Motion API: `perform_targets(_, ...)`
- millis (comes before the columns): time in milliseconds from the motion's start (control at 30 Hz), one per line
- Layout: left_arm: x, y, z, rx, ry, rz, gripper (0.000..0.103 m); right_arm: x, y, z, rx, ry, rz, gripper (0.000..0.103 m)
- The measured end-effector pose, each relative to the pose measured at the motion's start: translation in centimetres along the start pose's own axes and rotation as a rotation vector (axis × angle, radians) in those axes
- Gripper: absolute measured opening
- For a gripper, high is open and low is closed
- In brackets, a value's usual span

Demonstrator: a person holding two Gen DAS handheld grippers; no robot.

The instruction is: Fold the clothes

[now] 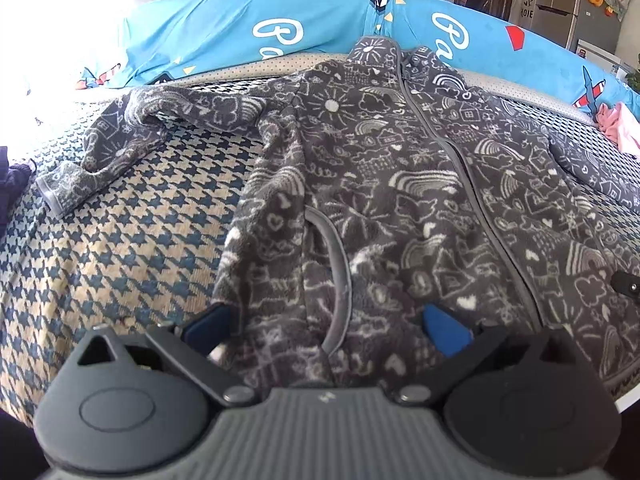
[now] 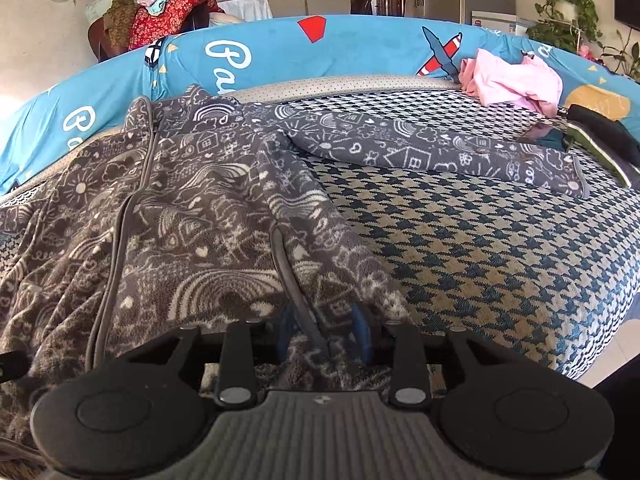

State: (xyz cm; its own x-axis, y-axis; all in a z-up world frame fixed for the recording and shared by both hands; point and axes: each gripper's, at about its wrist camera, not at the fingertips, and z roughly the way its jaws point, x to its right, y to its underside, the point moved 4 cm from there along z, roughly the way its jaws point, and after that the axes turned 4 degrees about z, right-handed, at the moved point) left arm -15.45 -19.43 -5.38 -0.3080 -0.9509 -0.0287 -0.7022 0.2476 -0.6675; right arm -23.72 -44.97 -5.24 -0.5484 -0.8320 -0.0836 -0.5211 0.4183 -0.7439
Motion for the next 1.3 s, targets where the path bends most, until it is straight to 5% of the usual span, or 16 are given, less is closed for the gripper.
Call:
perform_targets(200,-1.2,-0.9,0.5,-0.011,-0.044,-0.055,0.103,-1.8,-1.0,-0.6,0.011,-0.066,-0.011,0.043)
perform_targets(467,-3.0,-2.3,1.6,-0.057,-0.073,-0.118,0.103,-6.4,-3.3,0.9,-0.087,-0.280,-0.122,0.050)
perform_targets(733,-6.7,-4.6,2.2,-0.073,-0.108,-0.227,0.103,-8.6,-6.0,3.1,-0.110,-0.343,-0.271,0.051)
perform_targets(1033,-11.6,-6.8,3.8,-0.056,-0.291,-0.251,0.103,-11.5,-5.5,4.3,-0.194,-0.490,-0.172,0.051)
perform_targets(1300,-17.7,-5.6,5.0,-0.082,-0.406,-0.472,0.103,-12.8,-4.5,5.1,-0.225,-0.479,-0.213,0.051)
